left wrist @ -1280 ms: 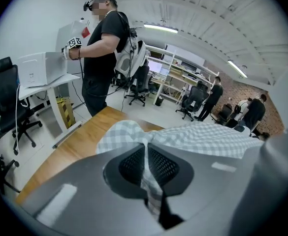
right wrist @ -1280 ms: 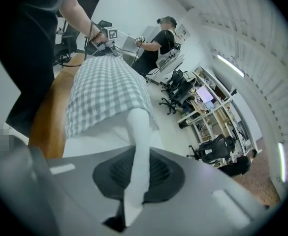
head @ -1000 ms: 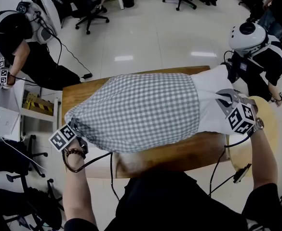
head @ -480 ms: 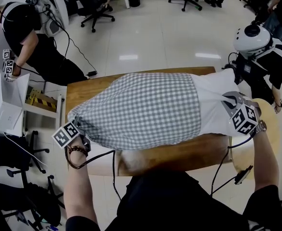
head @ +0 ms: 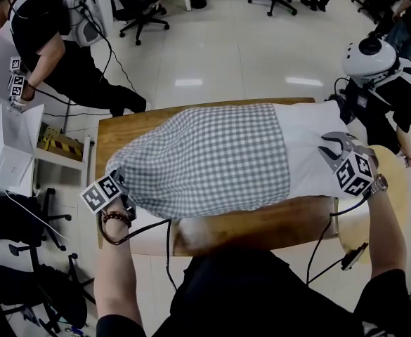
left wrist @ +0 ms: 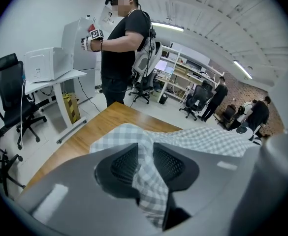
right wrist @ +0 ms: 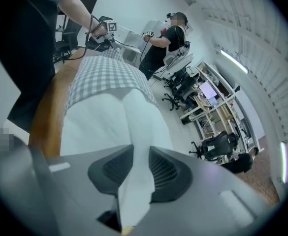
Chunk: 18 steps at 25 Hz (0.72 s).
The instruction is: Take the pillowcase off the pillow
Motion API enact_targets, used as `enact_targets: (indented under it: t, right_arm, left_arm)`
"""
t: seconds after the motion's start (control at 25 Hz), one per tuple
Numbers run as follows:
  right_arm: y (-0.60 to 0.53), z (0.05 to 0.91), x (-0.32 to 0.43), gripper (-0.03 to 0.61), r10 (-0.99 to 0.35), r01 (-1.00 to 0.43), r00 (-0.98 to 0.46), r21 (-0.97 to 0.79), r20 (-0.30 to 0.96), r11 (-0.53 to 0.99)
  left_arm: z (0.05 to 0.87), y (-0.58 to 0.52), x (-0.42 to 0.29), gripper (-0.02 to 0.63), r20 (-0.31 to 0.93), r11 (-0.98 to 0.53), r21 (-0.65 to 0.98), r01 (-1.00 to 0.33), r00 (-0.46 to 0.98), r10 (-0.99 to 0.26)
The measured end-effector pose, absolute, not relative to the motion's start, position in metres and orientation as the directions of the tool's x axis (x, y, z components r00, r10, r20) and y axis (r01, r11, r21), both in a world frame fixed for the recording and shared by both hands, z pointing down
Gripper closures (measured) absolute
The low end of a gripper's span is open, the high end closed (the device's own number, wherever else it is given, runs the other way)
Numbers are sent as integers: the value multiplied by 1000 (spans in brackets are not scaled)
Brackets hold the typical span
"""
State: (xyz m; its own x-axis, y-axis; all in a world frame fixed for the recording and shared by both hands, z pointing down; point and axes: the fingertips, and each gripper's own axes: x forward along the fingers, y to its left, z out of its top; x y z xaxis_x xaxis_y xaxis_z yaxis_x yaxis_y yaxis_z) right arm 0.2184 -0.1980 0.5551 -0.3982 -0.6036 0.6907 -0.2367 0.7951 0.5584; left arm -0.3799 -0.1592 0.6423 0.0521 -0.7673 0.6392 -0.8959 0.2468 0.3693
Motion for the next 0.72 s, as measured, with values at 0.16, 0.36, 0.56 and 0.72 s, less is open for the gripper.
enact_targets:
  t: [0.16,0.36,0.56,0.72]
  right_arm:
    - [-196,553,216,467,-606,-240,-405,560,685,793]
    - [-190,551,218,423,-601,-244,-433,554,672,796]
    - [-183,528,204,388,-597,-231,-480,564,643,793]
    - [-178,496,174,351,-569,-213,-524,549,634,808]
  left_arm:
    - [636,-163,-376,491,626,229,367,-901,58,-777]
    - [627,-169,-350,476,597,179,376,-909,90,-797]
    - [602,-179,-325,466,548,114,385,-916,128,-827]
    - [577,-185,-308,449,518,47,409,-911,189,-834]
